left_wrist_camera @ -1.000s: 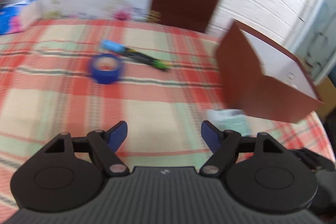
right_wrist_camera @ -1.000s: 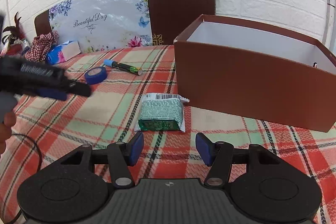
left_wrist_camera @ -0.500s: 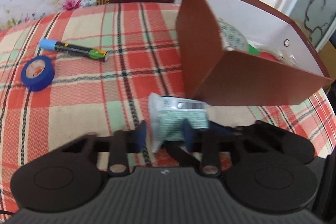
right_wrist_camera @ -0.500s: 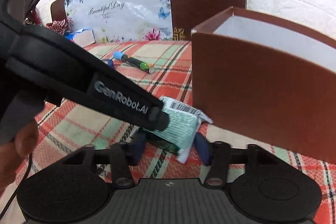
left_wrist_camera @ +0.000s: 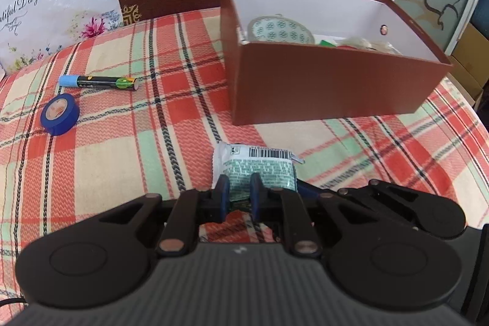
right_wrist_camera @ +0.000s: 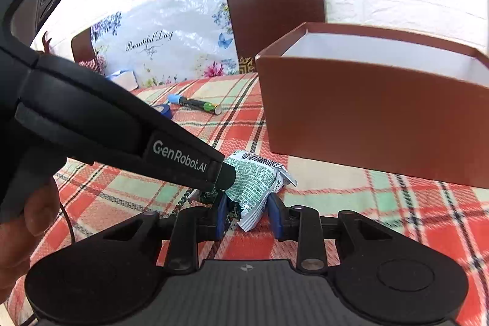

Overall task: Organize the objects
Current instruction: 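Carry the green packet into the brown box and release it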

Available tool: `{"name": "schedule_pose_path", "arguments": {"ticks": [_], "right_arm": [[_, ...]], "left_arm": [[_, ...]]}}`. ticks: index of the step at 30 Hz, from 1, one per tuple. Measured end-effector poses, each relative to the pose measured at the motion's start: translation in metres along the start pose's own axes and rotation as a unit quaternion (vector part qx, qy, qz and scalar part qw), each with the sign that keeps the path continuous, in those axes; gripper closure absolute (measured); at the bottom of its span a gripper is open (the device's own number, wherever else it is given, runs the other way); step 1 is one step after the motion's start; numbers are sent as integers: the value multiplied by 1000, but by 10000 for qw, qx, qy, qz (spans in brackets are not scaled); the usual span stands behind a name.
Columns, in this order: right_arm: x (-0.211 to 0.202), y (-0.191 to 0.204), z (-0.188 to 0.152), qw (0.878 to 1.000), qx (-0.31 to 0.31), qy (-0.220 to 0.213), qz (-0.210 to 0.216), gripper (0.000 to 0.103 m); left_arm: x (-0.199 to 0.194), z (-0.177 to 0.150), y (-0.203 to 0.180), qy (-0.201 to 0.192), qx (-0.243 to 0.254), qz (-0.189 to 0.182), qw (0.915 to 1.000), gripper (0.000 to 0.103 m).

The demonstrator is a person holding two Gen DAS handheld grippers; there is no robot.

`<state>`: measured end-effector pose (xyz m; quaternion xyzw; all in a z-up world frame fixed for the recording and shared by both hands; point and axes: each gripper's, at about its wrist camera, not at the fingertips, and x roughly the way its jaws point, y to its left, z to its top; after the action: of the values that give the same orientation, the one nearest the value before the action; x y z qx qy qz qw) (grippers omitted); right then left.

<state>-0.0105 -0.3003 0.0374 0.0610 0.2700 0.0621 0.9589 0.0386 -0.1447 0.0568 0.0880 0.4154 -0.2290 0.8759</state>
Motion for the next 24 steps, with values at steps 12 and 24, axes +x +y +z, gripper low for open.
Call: {"name": "schedule_pose_path", "arguments": {"ticks": [12,24], "right_arm": [[-66,1,25,9934,-30,-1018,-521,73],[-72,-45,56,9810,126,-1586,-1108,73]], "left_arm": [[-57,32,-44,-870,575,-155,9944,86],[-37,97,-97,-1262,1196,-280,9844,86]]}}
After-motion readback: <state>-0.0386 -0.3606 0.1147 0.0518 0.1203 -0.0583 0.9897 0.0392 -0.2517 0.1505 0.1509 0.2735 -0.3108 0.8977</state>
